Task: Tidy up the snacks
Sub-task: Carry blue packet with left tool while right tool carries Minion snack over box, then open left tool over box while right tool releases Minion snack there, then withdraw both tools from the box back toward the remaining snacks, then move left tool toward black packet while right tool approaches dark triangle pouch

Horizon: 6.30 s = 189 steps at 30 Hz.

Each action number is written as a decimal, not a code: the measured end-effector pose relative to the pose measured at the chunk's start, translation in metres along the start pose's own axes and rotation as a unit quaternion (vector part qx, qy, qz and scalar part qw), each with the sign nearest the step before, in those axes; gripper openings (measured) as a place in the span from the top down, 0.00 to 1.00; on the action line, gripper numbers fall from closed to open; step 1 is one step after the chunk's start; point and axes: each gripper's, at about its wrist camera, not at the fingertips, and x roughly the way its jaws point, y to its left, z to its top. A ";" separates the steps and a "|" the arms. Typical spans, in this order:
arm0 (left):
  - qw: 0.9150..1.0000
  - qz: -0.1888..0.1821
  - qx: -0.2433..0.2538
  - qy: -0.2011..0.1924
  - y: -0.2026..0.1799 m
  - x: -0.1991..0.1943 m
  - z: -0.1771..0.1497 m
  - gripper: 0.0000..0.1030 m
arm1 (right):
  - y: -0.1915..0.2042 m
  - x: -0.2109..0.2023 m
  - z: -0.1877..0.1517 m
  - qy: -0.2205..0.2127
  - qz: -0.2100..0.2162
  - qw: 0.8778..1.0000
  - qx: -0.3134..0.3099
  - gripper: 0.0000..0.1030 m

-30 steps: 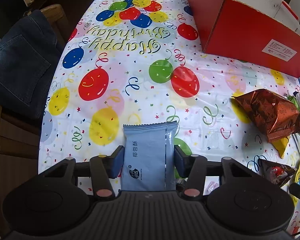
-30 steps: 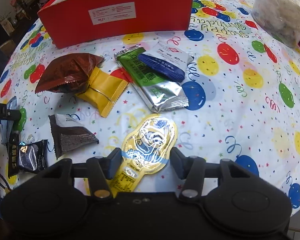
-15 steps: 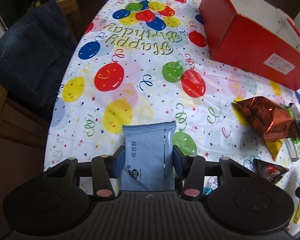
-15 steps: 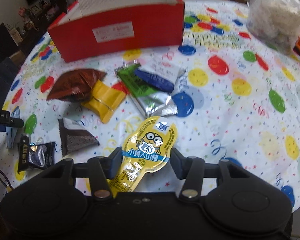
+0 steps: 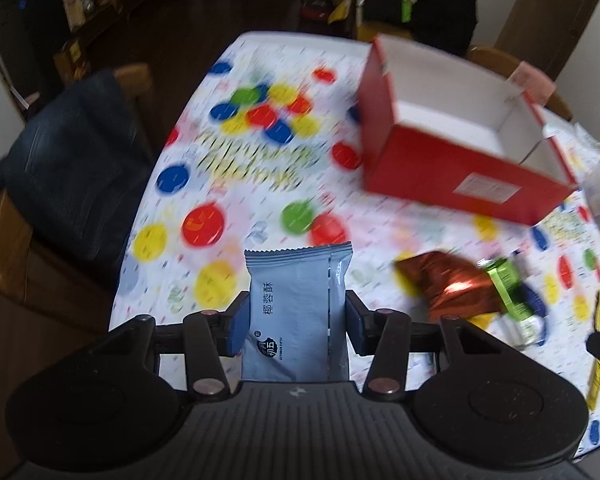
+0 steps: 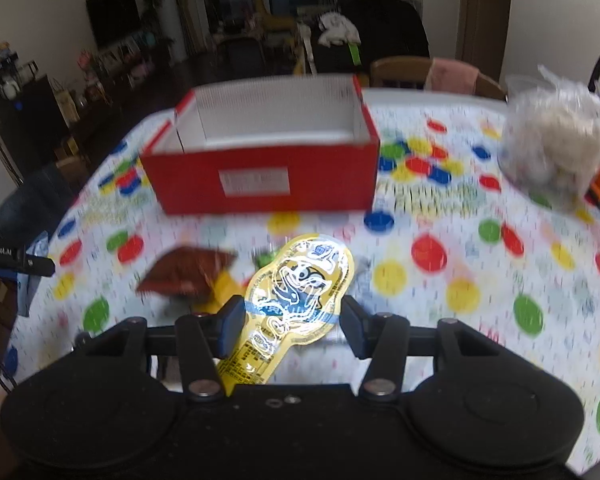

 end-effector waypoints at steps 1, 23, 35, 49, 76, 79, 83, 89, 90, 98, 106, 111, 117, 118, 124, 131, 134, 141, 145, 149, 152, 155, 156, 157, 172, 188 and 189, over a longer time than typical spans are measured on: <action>1.000 -0.005 0.003 -0.006 -0.005 -0.005 0.003 0.54 | -0.001 -0.002 0.006 -0.005 0.002 1.000 -0.002 0.52; 0.996 -0.036 0.050 -0.058 -0.115 -0.011 0.117 0.54 | -0.025 0.041 0.146 -0.070 0.036 0.994 -0.071 0.51; 0.999 -0.004 0.043 -0.024 -0.157 0.045 0.178 0.54 | -0.037 0.112 0.200 -0.020 0.061 0.994 -0.091 0.51; 0.997 0.033 0.014 0.069 -0.168 0.131 0.212 0.54 | -0.020 0.200 0.221 0.077 0.072 0.985 -0.134 0.51; 0.985 0.066 0.031 0.158 -0.164 0.195 0.204 0.53 | -0.003 0.264 0.205 0.189 0.091 0.958 -0.197 0.52; 0.984 0.067 0.032 0.162 -0.164 0.198 0.202 0.53 | -0.003 0.266 0.205 0.189 0.091 0.958 -0.198 0.52; 0.985 0.065 0.029 0.158 -0.165 0.196 0.201 0.51 | -0.004 0.265 0.204 0.188 0.091 0.958 -0.194 0.51; 0.986 0.064 0.029 0.148 -0.165 0.189 0.200 0.44 | -0.010 0.255 0.204 0.180 0.099 0.961 -0.184 0.46; 0.987 0.063 0.028 0.145 -0.165 0.187 0.199 0.44 | -0.011 0.253 0.205 0.177 0.100 0.962 -0.182 0.46; 0.993 0.047 0.021 0.108 -0.168 0.156 0.194 0.43 | -0.017 0.220 0.211 0.143 0.122 0.966 -0.177 0.39; 0.997 0.039 0.027 0.064 -0.175 0.113 0.183 0.43 | -0.020 0.184 0.213 0.117 0.140 0.968 -0.171 0.38; 0.998 0.033 0.043 0.030 -0.176 0.082 0.174 0.43 | -0.016 0.156 0.211 0.094 0.143 0.971 -0.169 0.35; 0.999 0.006 0.047 -0.001 -0.167 0.050 0.160 0.42 | -0.014 0.125 0.203 0.071 0.143 0.974 -0.158 0.32; 0.999 0.005 0.050 -0.008 -0.165 0.044 0.157 0.42 | -0.014 0.120 0.202 0.068 0.143 0.975 -0.156 0.31; 0.997 -0.007 0.068 -0.043 -0.154 0.012 0.137 0.42 | -0.003 0.089 0.189 0.047 0.146 0.977 -0.151 0.29; 0.994 -0.027 0.085 -0.066 -0.135 -0.018 0.112 0.37 | 0.004 0.057 0.166 0.031 0.149 0.980 -0.127 0.21; 0.993 -0.035 0.088 -0.073 -0.126 -0.029 0.100 0.36 | 0.005 0.046 0.153 0.027 0.151 0.981 -0.118 0.18; 0.991 -0.046 0.083 -0.093 -0.104 -0.048 0.071 0.29 | 0.008 0.025 0.126 0.012 0.160 0.983 -0.093 0.15; 0.990 -0.046 0.085 -0.106 -0.094 -0.056 0.055 0.28 | 0.009 0.014 0.109 -0.001 0.161 0.984 -0.076 0.05; 0.987 -0.045 0.088 -0.124 -0.082 -0.063 0.039 0.27 | 0.013 0.006 0.095 -0.015 0.160 0.984 -0.079 0.04; 0.987 -0.050 0.087 -0.129 -0.071 -0.066 0.028 0.21 | 0.017 0.002 0.082 -0.021 0.154 0.984 -0.088 0.00; 0.987 -0.054 0.086 -0.127 -0.061 -0.065 0.018 0.20 | 0.021 0.001 0.070 -0.020 0.159 0.983 -0.087 0.00; 0.987 -0.056 0.084 -0.124 -0.058 -0.064 0.014 0.20 | 0.024 0.002 0.066 -0.019 0.158 0.983 -0.087 0.00; 0.988 -0.057 0.081 -0.122 -0.055 -0.063 0.010 0.20 | 0.025 0.002 0.062 -0.018 0.158 0.983 -0.087 0.00; 0.986 -0.074 0.130 -0.072 -0.019 -0.030 -0.070 0.20 | 0.054 0.041 -0.015 0.049 0.150 0.978 -0.136 0.00; 0.946 -0.132 0.297 -0.026 -0.041 -0.002 -0.104 0.20 | 0.072 0.111 -0.033 0.139 0.148 0.970 -0.137 0.26; 0.941 -0.131 0.311 -0.023 -0.043 0.001 -0.104 0.20 | 0.073 0.113 -0.034 0.143 0.149 0.969 -0.138 0.27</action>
